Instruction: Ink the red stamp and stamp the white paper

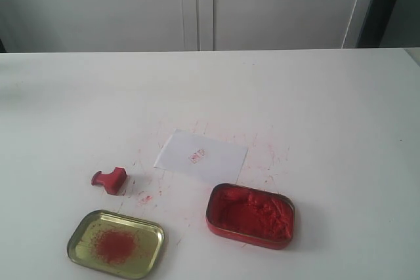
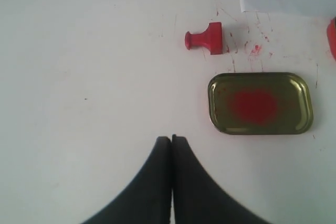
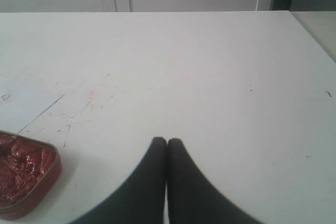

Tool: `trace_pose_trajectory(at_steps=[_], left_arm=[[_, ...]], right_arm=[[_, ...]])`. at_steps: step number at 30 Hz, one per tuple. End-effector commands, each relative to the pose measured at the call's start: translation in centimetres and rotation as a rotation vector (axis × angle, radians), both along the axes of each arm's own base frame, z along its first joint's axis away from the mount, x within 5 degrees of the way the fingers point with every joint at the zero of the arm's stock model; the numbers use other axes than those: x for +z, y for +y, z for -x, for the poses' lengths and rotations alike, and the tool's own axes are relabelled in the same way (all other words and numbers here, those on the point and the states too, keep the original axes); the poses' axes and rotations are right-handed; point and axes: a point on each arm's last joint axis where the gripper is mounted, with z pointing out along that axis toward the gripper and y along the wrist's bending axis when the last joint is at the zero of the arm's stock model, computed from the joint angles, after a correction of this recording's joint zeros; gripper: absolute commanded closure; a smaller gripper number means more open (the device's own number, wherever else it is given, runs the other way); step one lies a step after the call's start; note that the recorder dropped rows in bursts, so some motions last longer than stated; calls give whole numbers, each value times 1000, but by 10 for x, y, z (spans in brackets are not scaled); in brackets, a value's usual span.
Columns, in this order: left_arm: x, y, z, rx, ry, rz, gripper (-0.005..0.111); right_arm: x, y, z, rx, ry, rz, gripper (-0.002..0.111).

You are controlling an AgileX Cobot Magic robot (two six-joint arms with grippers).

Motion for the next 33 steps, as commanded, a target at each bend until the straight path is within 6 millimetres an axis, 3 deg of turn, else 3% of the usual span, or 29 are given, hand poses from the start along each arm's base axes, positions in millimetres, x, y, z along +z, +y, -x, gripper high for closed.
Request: trace_pose_trajectory(at_steps=[1,5,15,26,33], left_arm=[[-25,1,13,15,-32,17,107],[-53,6,25,69,-64,18,107],[-76,12,38,152,-304,33,107],[-108,15,40,174,-405,16,107],[-140,16,41,181,-402,13,107]], right_arm=[[0,0,0,-5,-15,-3,108],[0,0,0,-5,-15,-3,108],[0,0,0,-5,-15,-3,108],[0,0,0,-5,-15,-3,108],[0,0,0,-5,-15,-3,108]])
